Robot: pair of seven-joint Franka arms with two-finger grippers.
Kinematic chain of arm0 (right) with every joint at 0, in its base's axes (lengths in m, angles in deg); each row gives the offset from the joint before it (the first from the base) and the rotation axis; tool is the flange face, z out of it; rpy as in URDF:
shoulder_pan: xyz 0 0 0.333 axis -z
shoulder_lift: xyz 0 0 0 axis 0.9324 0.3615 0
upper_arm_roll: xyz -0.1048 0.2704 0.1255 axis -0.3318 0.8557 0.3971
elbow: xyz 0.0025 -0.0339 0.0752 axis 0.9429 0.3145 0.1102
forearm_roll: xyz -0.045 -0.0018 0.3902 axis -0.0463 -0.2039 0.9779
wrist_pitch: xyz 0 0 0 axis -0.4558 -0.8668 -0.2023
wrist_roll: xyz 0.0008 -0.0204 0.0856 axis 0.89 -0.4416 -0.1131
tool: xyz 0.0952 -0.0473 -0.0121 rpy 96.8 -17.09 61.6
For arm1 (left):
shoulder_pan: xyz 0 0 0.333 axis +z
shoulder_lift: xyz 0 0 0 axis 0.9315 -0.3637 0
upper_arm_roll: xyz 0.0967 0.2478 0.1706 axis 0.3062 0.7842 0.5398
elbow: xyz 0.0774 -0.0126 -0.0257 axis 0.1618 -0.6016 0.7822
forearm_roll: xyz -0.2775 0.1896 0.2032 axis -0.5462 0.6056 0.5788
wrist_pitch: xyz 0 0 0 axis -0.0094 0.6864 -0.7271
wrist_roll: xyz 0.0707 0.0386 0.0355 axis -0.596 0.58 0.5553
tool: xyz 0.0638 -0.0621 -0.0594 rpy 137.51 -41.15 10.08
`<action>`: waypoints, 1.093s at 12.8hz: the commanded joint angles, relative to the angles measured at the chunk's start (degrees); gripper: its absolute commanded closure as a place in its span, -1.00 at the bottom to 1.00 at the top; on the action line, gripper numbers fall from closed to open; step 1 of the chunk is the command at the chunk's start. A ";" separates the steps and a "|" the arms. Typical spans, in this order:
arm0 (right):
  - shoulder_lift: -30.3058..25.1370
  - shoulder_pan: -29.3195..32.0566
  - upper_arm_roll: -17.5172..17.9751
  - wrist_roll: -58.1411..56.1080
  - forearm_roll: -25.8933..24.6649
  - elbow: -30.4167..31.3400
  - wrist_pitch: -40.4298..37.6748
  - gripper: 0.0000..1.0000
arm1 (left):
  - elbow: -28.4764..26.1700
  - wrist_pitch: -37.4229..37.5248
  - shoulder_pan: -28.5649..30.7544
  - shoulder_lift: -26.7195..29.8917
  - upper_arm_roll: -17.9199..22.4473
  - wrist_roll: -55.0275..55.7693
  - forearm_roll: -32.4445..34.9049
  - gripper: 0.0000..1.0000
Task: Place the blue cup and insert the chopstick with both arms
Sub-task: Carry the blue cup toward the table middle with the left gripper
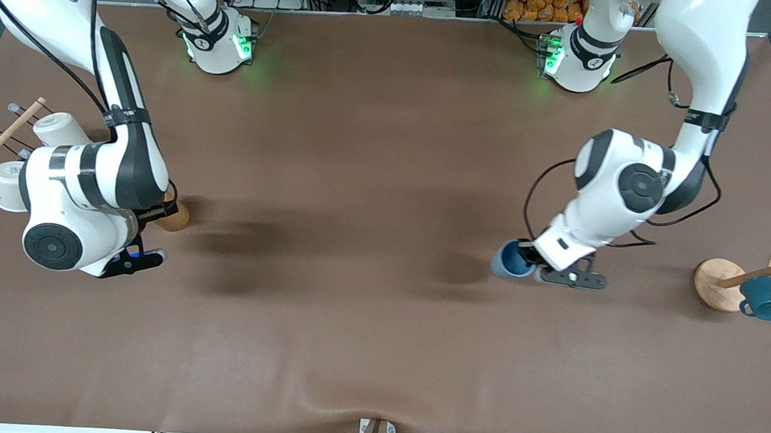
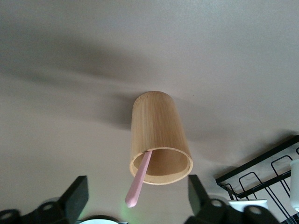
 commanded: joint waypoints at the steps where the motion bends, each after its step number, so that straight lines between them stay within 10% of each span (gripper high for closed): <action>1: 0.74 -0.44 -0.06 1.05 -0.68 -1.32 -0.51 -0.27 | 7.98 5.33 -4.21 -2.39 0.30 4.44 2.02 1.00; 6: 0.74 -0.35 -0.06 1.75 -0.68 -1.32 -0.42 0.00 | 8.70 5.34 -15.54 -4.23 0.47 13.49 2.02 1.00; 10: 0.74 0.00 -0.06 2.10 0.10 -1.32 -0.16 1.00 | 10.63 5.34 -24.07 -7.31 1.00 22.34 5.07 1.00; 14: 0.39 0.17 -0.14 2.19 0.72 -1.32 -0.16 1.00 | 11.78 5.34 -26.90 -9.77 0.83 31.52 10.63 1.00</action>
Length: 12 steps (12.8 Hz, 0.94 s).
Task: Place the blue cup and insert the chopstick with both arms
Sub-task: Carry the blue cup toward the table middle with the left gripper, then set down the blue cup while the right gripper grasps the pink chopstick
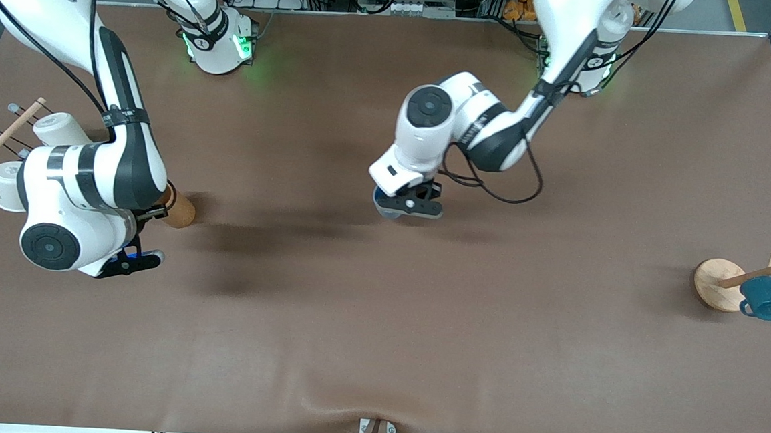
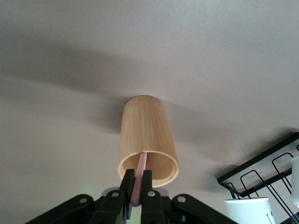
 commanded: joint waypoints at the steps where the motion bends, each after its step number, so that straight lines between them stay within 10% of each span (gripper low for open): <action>1: 0.31 0.15 0.10 0.78 0.64 -1.19 -0.36 1.00 | 1.96 1.03 -0.45 -1.56 0.50 1.50 1.87 1.00; 8: -2.86 -0.99 0.19 0.07 0.46 -5.57 -5.08 1.00 | 2.57 0.33 -3.43 -5.52 0.77 4.82 4.75 1.00; 9: -2.86 -1.08 0.27 -0.02 0.37 -6.98 -7.02 1.00 | 2.58 0.16 -3.61 -5.78 0.68 7.45 7.81 0.64; 10: -2.77 -1.17 0.19 -0.02 0.37 -7.78 -7.82 1.00 | 2.66 0.07 -3.70 -6.05 0.68 8.95 10.19 -0.98; 12: -3.38 -1.26 0.45 0.07 0.37 -7.96 -9.32 1.00 | 2.84 0.16 -2.92 -4.30 0.68 9.76 10.83 -1.00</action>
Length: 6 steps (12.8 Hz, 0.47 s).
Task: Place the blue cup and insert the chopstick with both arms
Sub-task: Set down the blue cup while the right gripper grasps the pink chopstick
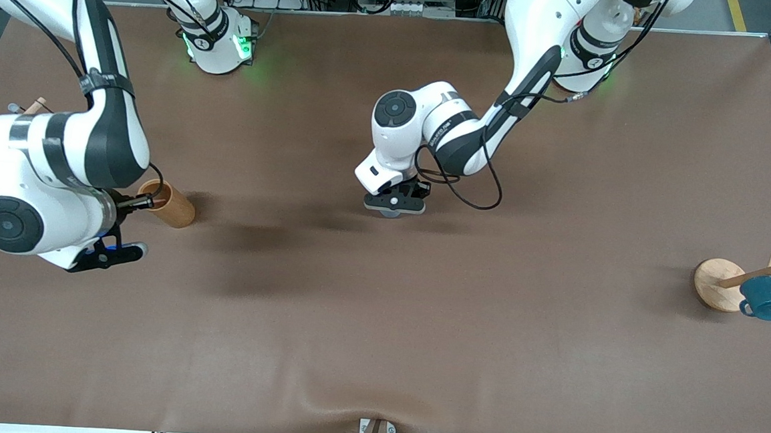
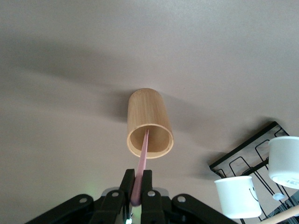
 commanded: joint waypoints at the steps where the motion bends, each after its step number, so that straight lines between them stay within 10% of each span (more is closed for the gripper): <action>1: -0.88 -0.46 -0.01 0.10 0.28 -0.80 -2.17 1.00 | 1.38 0.35 1.20 1.93 0.52 1.40 1.83 -1.00; 6: -2.99 -3.00 -0.10 0.01 0.02 -1.58 -2.35 1.00 | 1.38 5.43 7.27 11.24 0.00 1.13 0.17 -1.00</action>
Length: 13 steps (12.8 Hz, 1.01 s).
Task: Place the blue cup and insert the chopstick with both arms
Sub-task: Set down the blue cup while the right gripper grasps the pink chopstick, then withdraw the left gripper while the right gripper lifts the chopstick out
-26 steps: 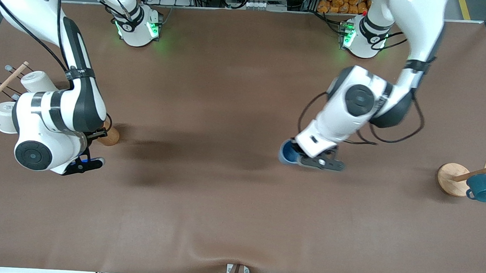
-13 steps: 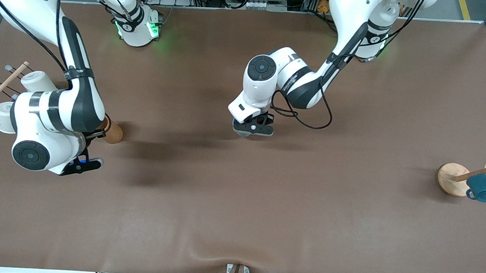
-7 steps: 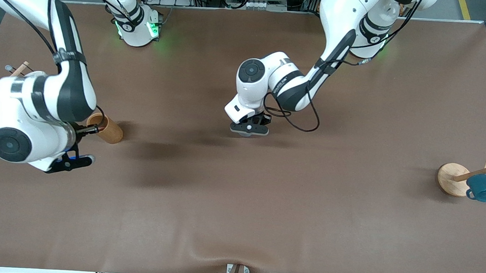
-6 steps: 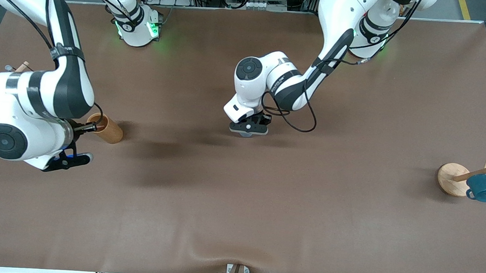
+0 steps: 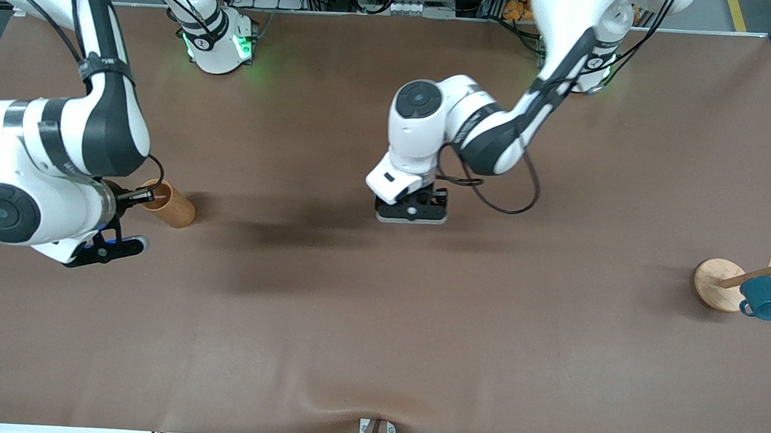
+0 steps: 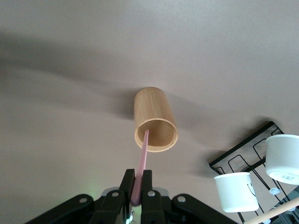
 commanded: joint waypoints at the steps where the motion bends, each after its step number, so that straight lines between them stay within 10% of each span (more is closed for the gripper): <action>1: -1.44 -1.51 -0.39 0.04 -0.15 -0.67 -0.85 1.00 | -1.35 4.28 2.80 6.20 -0.40 0.80 -1.94 -1.00; 13: -2.32 -5.20 1.35 -2.86 -1.64 -7.08 -1.29 1.00 | 7.44 24.59 28.98 17.56 -0.04 -18.01 -16.55 -1.00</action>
